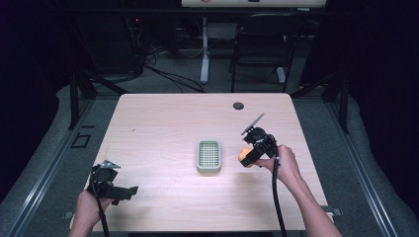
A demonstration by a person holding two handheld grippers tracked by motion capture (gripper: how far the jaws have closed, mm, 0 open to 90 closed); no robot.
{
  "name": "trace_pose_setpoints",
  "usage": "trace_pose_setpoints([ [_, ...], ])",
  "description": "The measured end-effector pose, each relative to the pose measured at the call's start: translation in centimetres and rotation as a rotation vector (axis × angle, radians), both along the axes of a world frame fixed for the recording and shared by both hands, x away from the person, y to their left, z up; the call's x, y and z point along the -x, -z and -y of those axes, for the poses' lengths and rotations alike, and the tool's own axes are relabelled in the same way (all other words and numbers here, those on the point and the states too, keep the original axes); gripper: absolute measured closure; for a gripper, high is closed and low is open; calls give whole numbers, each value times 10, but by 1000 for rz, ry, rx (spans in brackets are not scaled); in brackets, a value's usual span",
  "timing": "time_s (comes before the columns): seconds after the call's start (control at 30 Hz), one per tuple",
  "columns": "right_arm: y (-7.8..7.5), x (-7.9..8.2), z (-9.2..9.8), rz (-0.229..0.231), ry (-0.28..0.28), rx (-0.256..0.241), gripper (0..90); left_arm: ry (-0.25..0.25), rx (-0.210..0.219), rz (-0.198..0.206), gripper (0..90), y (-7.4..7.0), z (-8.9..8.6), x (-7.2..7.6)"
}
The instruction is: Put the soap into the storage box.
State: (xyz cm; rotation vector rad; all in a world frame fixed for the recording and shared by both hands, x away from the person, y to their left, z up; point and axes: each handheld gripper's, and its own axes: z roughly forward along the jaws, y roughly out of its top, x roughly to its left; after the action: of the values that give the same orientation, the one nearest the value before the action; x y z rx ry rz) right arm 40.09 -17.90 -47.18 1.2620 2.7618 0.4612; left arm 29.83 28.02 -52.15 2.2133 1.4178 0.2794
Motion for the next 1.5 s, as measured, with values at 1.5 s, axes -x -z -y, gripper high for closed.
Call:
trace_pose_setpoints([
  [1.5, 1, -31, -66, 23, -79, -33, 265, -1, 7, 9, 0, 0, -1, 0],
])
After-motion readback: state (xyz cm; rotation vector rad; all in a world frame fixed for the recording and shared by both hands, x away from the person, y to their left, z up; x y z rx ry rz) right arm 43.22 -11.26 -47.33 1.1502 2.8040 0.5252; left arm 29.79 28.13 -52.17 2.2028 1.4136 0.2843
